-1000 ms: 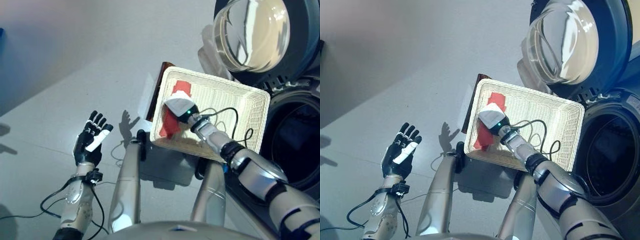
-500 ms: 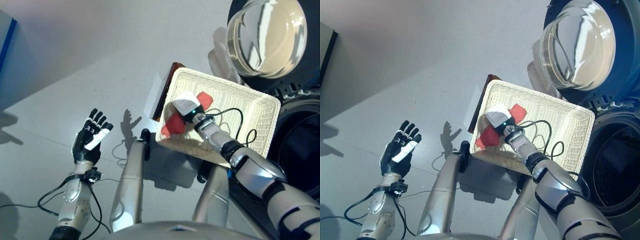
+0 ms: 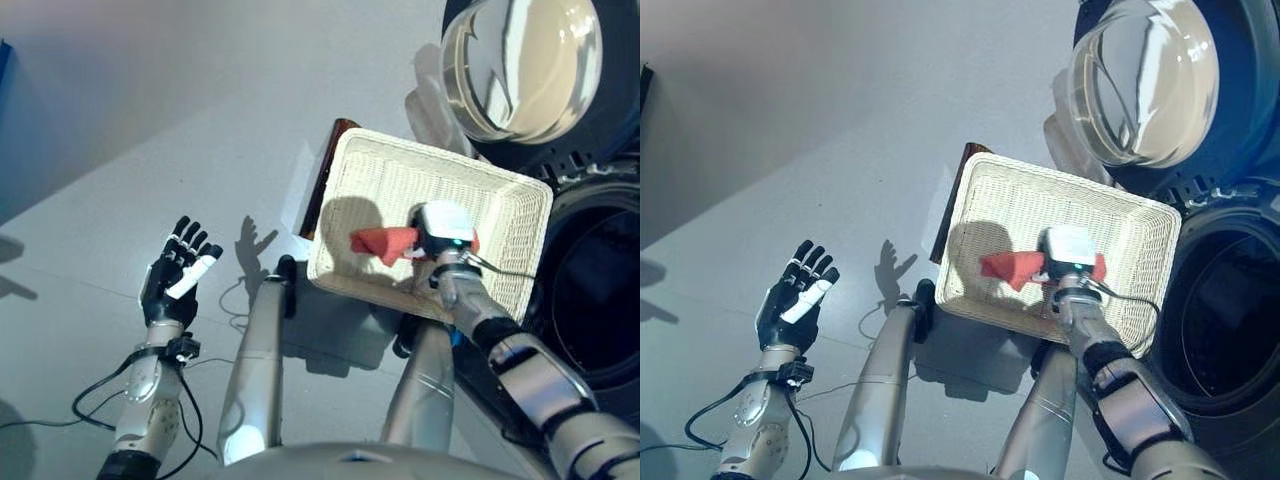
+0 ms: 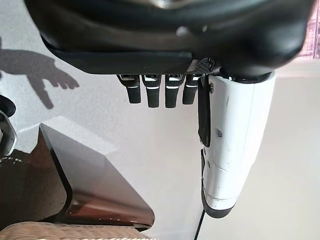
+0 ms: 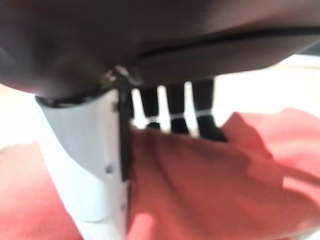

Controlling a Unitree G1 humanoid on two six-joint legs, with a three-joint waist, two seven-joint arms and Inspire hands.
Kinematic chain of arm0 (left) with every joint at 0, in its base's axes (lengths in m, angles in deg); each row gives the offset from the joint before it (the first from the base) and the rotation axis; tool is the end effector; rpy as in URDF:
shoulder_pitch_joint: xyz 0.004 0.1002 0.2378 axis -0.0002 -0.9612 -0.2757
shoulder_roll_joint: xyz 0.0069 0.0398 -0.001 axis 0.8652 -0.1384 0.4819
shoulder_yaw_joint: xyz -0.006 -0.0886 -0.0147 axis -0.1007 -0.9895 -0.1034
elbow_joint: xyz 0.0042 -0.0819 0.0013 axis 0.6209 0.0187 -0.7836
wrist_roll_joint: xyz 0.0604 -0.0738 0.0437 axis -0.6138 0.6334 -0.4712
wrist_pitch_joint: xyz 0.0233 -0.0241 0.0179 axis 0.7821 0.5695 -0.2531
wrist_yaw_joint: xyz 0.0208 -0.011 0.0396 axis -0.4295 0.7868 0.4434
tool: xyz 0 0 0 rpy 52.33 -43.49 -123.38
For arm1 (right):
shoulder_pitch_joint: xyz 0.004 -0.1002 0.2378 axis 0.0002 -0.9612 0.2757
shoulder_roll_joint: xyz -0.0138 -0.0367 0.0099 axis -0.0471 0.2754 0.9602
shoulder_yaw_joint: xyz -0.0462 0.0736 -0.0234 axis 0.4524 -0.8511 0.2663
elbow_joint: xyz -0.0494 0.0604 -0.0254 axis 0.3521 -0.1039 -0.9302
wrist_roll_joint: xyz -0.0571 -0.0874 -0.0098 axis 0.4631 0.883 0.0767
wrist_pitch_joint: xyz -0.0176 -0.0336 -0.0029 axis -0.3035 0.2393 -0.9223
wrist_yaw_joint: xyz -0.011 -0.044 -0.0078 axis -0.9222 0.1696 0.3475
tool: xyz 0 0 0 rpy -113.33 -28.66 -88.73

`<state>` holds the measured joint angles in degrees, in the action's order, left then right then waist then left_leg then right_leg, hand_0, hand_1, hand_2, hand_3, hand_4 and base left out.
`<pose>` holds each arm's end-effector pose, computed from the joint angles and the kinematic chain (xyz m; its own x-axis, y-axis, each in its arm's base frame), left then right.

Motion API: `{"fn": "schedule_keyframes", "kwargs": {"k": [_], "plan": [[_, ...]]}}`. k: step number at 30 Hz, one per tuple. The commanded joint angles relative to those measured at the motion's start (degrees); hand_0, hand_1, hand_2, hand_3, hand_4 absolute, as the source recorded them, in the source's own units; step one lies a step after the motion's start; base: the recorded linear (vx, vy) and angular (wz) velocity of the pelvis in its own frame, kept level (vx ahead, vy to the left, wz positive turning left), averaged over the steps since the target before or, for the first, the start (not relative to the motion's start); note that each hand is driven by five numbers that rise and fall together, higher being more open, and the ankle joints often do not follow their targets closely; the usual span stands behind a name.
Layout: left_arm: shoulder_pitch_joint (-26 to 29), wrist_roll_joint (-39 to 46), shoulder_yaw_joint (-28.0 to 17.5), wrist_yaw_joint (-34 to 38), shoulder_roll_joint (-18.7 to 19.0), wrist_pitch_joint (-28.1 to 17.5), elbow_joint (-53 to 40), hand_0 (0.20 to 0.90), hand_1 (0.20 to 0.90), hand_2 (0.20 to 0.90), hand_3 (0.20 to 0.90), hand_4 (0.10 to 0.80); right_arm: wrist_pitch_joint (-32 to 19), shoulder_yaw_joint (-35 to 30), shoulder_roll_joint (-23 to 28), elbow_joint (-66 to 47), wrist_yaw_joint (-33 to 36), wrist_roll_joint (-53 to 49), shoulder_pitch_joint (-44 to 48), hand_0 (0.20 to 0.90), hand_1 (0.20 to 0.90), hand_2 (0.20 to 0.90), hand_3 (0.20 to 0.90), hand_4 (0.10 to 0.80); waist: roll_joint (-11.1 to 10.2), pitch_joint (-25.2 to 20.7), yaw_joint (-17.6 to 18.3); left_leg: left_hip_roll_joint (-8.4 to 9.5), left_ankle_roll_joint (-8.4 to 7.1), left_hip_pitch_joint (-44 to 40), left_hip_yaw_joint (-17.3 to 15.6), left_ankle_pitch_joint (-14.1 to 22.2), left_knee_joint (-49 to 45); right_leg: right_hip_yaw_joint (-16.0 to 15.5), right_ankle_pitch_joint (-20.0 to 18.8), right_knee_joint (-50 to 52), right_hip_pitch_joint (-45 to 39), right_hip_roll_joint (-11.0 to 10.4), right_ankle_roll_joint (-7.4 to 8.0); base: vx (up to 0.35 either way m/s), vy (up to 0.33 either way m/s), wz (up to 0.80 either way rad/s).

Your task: Pick up the clothes and place them into the washing machine

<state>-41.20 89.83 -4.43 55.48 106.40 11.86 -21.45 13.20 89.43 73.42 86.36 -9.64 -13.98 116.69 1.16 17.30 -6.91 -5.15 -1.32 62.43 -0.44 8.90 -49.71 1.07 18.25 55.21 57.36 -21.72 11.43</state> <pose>0.1587 0.2244 0.0174 0.9856 0.1685 -0.0146 -0.1625 0.9198 -0.3572 0.2689 -0.2313 0.0201 0.9615 -0.2711 0.0454 0.1335 0.3163 -0.9392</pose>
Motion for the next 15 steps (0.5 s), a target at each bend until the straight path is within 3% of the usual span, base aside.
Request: {"fn": "schedule_keyframes", "kwargs": {"k": [1,5,6,14,15], "plan": [[-1.63,-0.81,-4.74,0.64,0.42,-4.51,-2.63,0.900,0.900,0.900,0.900,0.800,-7.39,-7.86,1.73,-6.75,4.61,-15.10,-1.15,0.200,0.200,0.200,0.200,0.300,0.73,-1.86,0.82,-2.46,-3.57,-3.86,2.38,5.14,-0.26,3.31,-9.57,-6.81,0.97,0.49,-2.01,0.008,0.000,-0.14],[-1.51,-0.59,-5.60,1.24,-0.21,-4.33,-1.16,0.900,0.900,0.900,0.900,0.800,-13.05,-14.78,-1.69,-6.43,3.19,-30.53,-1.97,0.200,0.200,0.200,0.200,0.300,0.71,-2.42,1.45,-2.78,-3.42,-3.85,2.05,5.29,-0.19,3.37,-9.56,-7.02,1.20,0.69,-1.99,0.008,-0.006,-0.08],[-1.51,-0.59,-5.60,1.24,-0.21,-4.33,-1.16,0.900,0.900,0.900,0.900,0.800,-13.06,-14.78,-1.69,-6.42,3.19,-30.54,-1.97,0.200,0.200,0.200,0.200,0.300,0.70,-2.42,1.45,-2.78,-3.42,-3.85,2.05,5.29,-0.19,3.38,-9.56,-7.02,1.21,0.69,-1.99,0.009,-0.007,-0.08],[-1.56,1.05,-5.42,1.70,-1.30,-3.30,-0.57,0.900,0.900,0.900,0.900,0.800,-25.32,-28.75,-6.22,-1.62,-4.52,-68.01,1.90,0.200,0.200,0.200,0.200,0.300,1.17,-3.56,2.01,-2.94,-3.47,-3.32,1.62,6.00,-0.47,3.38,-9.00,-7.17,1.92,1.02,-2.10,0.001,0.000,-0.01],[-1.52,1.07,-5.40,1.71,-1.24,-3.29,-0.56,0.900,0.900,0.900,0.900,0.800,-25.45,-28.78,-6.13,-1.40,-4.88,-68.39,1.92,0.200,0.200,0.200,0.200,0.300,1.13,-3.55,1.95,-2.95,-3.47,-3.31,1.62,6.03,-0.51,3.39,-8.98,-7.14,1.94,1.03,-2.10,0.000,0.000,0.00]]}}
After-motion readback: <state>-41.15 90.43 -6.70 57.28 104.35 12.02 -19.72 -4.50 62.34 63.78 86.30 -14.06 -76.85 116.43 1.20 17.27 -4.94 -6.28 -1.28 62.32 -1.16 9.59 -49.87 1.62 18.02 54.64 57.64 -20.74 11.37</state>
